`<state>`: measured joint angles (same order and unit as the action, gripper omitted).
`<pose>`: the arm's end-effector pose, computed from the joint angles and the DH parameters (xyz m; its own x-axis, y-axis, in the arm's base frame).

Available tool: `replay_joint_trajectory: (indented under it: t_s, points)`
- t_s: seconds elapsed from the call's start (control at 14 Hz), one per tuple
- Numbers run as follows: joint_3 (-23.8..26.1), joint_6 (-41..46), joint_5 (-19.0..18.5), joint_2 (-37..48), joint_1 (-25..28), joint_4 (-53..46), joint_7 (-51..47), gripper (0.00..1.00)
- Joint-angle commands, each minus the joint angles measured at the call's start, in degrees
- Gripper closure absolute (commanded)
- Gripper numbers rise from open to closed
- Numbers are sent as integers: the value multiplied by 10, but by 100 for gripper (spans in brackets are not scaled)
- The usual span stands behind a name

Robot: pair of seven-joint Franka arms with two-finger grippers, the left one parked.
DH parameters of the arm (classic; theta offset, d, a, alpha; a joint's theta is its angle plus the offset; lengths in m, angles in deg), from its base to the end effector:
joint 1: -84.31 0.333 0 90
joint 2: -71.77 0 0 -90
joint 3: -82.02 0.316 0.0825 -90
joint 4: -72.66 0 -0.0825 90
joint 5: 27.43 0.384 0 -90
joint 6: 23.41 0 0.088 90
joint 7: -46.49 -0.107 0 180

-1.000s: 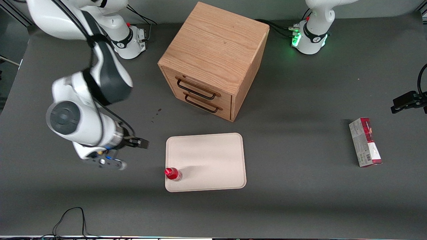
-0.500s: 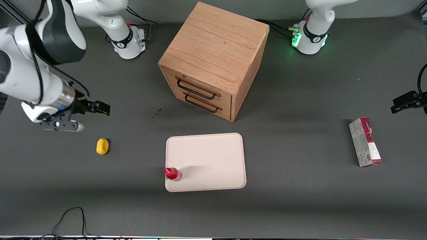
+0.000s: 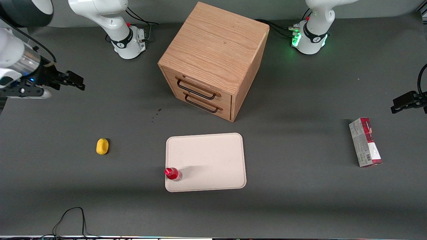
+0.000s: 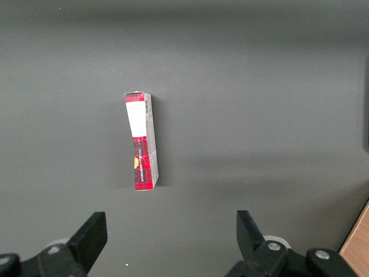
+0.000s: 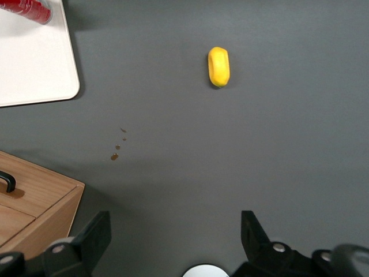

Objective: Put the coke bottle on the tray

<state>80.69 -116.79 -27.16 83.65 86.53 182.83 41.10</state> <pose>0.4860 0.0071 0.5713 0.9932 -0.0779 -0.0862 -0.0783 -0.9969 -0.0014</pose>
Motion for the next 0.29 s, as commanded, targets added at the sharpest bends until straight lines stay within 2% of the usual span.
replay_joint_trajectory:
  t_s: [0.0,0.21]
  points:
    - [1,13,10,-2,-1,-13,14,0]
    - [-7,17,9,-20,17,-42,13,0]
